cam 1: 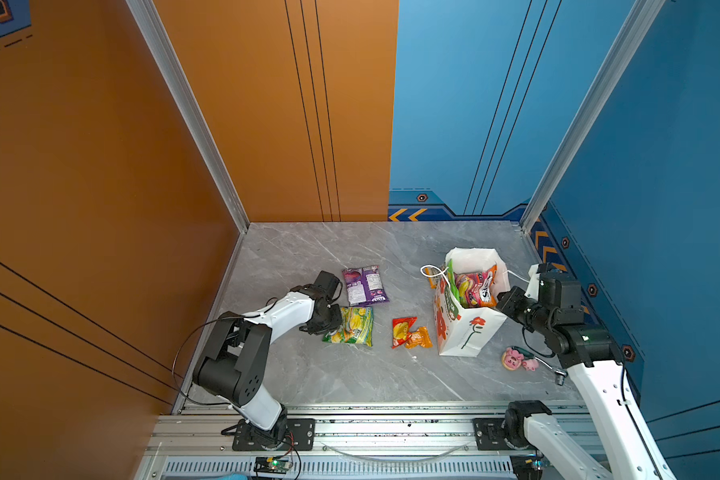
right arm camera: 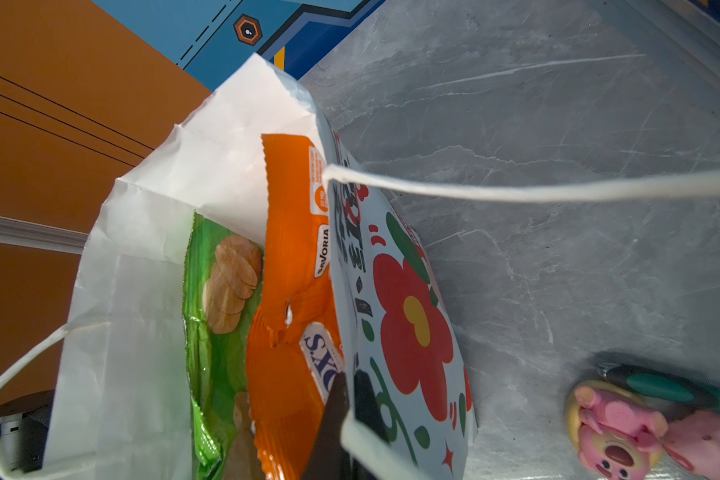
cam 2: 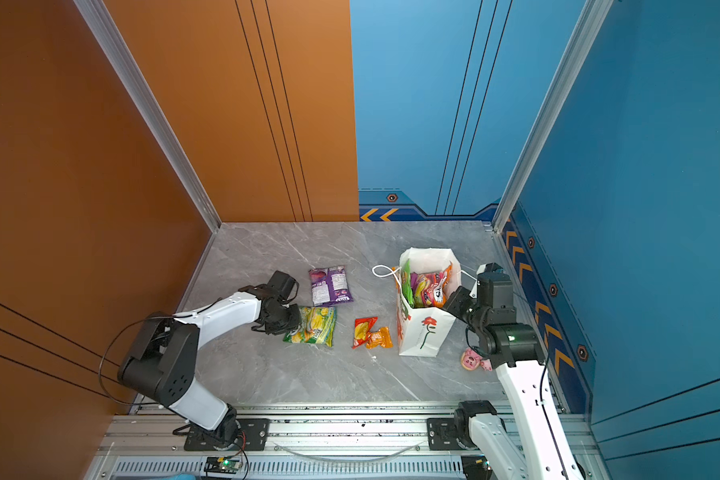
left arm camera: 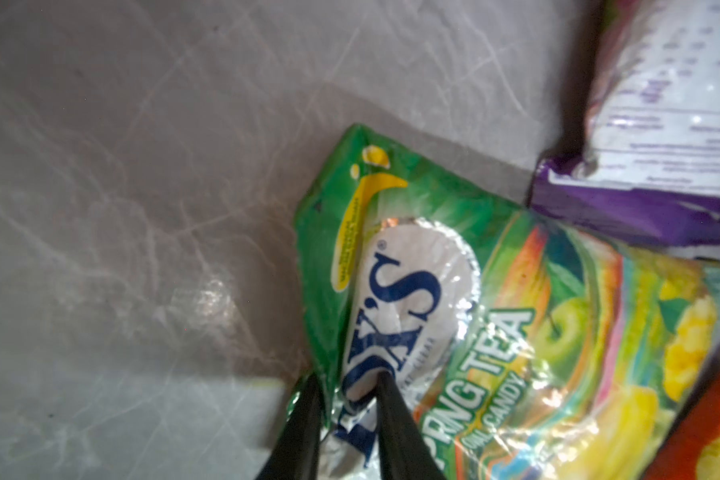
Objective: Place the snacks into the paper bag
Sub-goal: 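Lower the left gripper onto the green Fox's Spring Tea bag and grasp it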
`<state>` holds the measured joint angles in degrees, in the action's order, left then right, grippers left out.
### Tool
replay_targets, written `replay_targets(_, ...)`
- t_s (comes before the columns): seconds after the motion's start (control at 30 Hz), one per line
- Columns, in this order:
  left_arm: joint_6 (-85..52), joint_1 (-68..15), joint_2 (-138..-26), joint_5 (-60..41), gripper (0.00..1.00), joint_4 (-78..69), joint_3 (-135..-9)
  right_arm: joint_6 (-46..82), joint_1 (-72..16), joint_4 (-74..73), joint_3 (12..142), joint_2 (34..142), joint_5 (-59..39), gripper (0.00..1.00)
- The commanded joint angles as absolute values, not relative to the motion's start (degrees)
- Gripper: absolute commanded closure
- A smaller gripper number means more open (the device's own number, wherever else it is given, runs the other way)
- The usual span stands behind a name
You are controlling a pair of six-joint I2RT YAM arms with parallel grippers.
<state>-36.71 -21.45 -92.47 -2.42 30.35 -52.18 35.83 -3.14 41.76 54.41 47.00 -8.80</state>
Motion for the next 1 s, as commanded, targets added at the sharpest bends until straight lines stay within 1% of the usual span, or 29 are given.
replay_targets(0.0, -36.7, -22.3, -93.8, -2.3, 0.87, 31.3, -51.4, 35.3, -3.5, 40.6, 53.6, 46.5, -8.5, 1.0)
replay_targets(0.2, -37.7, -22.3, -93.0, -0.8, 1.0, 30.6, -50.6, 35.2, -3.5, 40.8, 53.6, 46.2, -8.4, 1.0)
replay_targets(0.23, -38.0, -22.4, -92.8, -0.5, 1.0, 30.4, -50.5, 35.2, -3.5, 40.9, 53.6, 46.1, -8.4, 1.0)
replay_targets(0.37, -38.9, -23.0, -90.3, 2.0, 1.0, 29.7, -49.2, 35.2, -3.5, 40.9, 53.6, 46.0, -8.3, 1.0)
replay_targets(0.6, -42.5, -25.8, -80.6, 7.0, 1.0, 23.9, -44.1, 35.3, -3.5, 40.8, 53.7, 46.1, -8.5, 1.0)
replay_targets(0.7, -44.1, -27.7, -76.9, 10.4, 1.0, 23.8, -43.0, 35.5, -3.5, 40.6, 53.7, 46.2, -8.5, 1.0)
replay_targets(0.97, -47.6, -32.6, -66.2, 14.4, 1.0, 24.7, -41.7, 35.4, -3.6, 40.6, 54.4, 46.6, -8.7, 1.0)
